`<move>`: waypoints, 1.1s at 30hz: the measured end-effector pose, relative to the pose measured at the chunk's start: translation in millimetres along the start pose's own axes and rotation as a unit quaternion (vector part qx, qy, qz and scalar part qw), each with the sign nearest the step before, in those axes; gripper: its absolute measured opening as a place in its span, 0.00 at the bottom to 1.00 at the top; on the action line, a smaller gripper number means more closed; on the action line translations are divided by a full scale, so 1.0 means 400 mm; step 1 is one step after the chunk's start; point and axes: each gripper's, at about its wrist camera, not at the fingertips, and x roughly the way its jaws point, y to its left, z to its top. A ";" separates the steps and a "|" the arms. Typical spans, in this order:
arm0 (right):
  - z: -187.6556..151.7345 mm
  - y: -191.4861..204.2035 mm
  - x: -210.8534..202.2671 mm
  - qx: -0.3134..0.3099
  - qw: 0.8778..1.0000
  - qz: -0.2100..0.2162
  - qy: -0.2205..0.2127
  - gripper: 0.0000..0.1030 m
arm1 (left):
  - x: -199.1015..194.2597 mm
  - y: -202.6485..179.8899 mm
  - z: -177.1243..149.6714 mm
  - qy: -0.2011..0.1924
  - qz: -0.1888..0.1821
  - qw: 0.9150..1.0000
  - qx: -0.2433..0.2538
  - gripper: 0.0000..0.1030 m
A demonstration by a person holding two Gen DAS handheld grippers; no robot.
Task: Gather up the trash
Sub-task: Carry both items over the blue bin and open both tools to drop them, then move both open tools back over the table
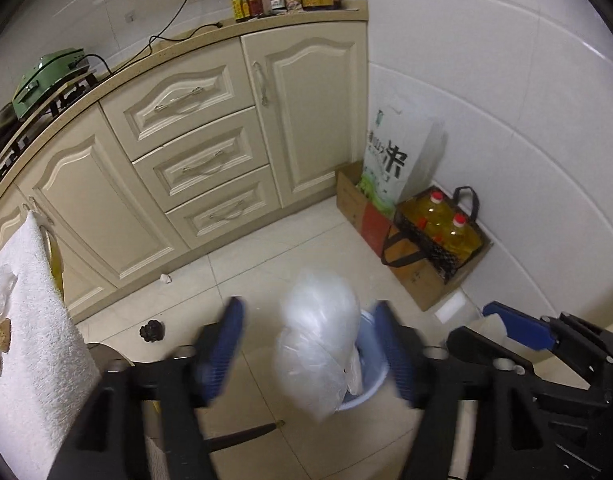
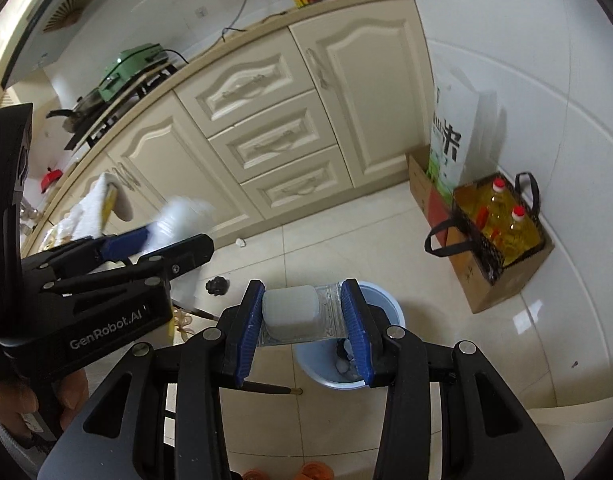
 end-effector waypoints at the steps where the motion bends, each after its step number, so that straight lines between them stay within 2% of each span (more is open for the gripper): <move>1: 0.000 -0.008 0.011 0.002 1.000 0.001 0.003 0.39 | 0.014 0.000 0.002 -0.002 0.001 1.000 -0.002 0.70; 5: -0.005 -0.031 0.048 0.010 1.000 0.003 0.012 0.39 | 0.046 -0.002 -0.004 0.001 0.010 1.000 -0.002 0.78; 10: -0.006 -0.028 0.070 0.010 1.000 0.007 0.014 0.39 | 0.055 -0.006 -0.015 -0.003 0.020 1.000 -0.008 0.78; 18: 0.022 0.001 0.099 0.003 1.000 0.005 0.010 0.41 | -0.023 0.015 -0.047 -0.025 0.047 0.998 -0.026 0.78; 24: 0.017 0.032 0.068 -0.001 1.000 0.006 0.012 0.41 | -0.124 0.038 -0.085 -0.041 0.040 0.998 -0.041 0.78; 29: 0.002 0.083 -0.001 -0.011 1.000 0.003 0.004 0.42 | -0.248 0.073 -0.139 -0.060 0.033 0.997 -0.046 0.79; 33: -0.003 0.147 -0.068 -0.023 1.000 0.004 -0.011 0.50 | -0.378 0.120 -0.197 -0.089 0.033 0.994 -0.057 0.81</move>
